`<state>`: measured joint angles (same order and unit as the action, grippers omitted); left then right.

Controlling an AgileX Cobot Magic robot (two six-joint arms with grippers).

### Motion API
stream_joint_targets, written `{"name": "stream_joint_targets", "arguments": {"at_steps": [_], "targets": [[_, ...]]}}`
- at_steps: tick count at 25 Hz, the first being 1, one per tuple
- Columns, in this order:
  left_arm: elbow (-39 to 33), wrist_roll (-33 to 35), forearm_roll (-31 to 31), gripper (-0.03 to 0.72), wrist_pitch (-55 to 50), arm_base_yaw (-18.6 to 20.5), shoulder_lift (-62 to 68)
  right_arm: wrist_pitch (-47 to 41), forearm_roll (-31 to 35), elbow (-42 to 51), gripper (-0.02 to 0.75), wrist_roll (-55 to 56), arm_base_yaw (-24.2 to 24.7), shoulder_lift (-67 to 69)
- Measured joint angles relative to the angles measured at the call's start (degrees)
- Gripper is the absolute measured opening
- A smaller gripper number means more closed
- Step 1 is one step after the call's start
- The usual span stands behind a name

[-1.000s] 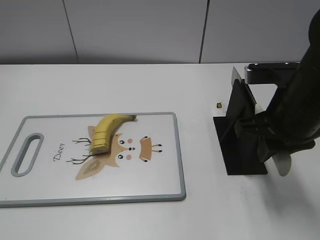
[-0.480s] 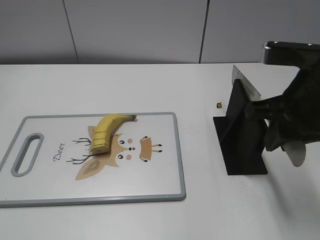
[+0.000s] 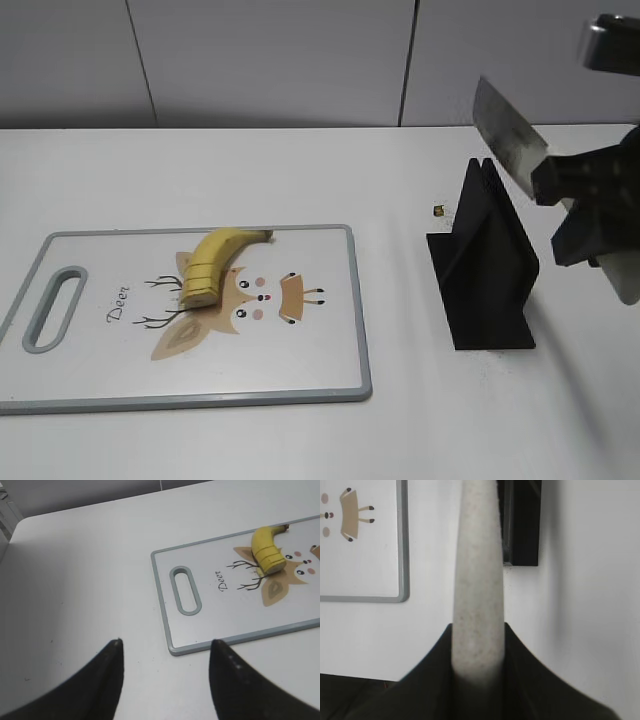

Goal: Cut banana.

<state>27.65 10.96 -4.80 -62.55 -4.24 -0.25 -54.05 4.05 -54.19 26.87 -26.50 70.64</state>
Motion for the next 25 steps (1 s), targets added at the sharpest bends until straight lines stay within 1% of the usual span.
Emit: {"name": "stream_joint_targets", "arguments": {"at_steps": [2, 8, 11, 13, 17, 20, 25], "targets": [[0.00, 0.00, -0.10, 0.535, 0.08, 0.00, 0.00, -0.12, -0.64, -0.67, 0.160, -0.57, 0.00, -1.08], [2.02, 0.06, -0.34, 0.535, 4.26, 0.00, 0.63, -0.24, -1.00, -5.79, 0.160, -8.64, 0.00, -0.60], [3.73, 0.23, -0.44, 0.535, 6.39, 0.00, 5.49, -0.24, -1.06, -10.03, 0.160, -13.19, 0.00, 2.21], [4.80, 1.71, -0.52, 0.535, 8.07, 0.00, 10.26, -0.24, -1.06, -13.08, 0.160, -16.27, 0.00, 5.12], [7.31, 6.16, -0.72, 0.535, 13.12, 0.00, 19.58, -0.24, -1.00, -18.46, 0.160, -24.48, 0.00, 10.90], [9.59, 10.25, -2.26, 0.535, 16.26, 0.00, 27.49, -0.24, -0.89, -21.56, 0.160, -31.75, 0.00, 14.78], [16.30, 22.71, -8.81, 0.535, 16.96, 0.00, 41.57, -3.45, 1.53, -26.41, 0.160, -45.18, 0.00, 20.86]]}}
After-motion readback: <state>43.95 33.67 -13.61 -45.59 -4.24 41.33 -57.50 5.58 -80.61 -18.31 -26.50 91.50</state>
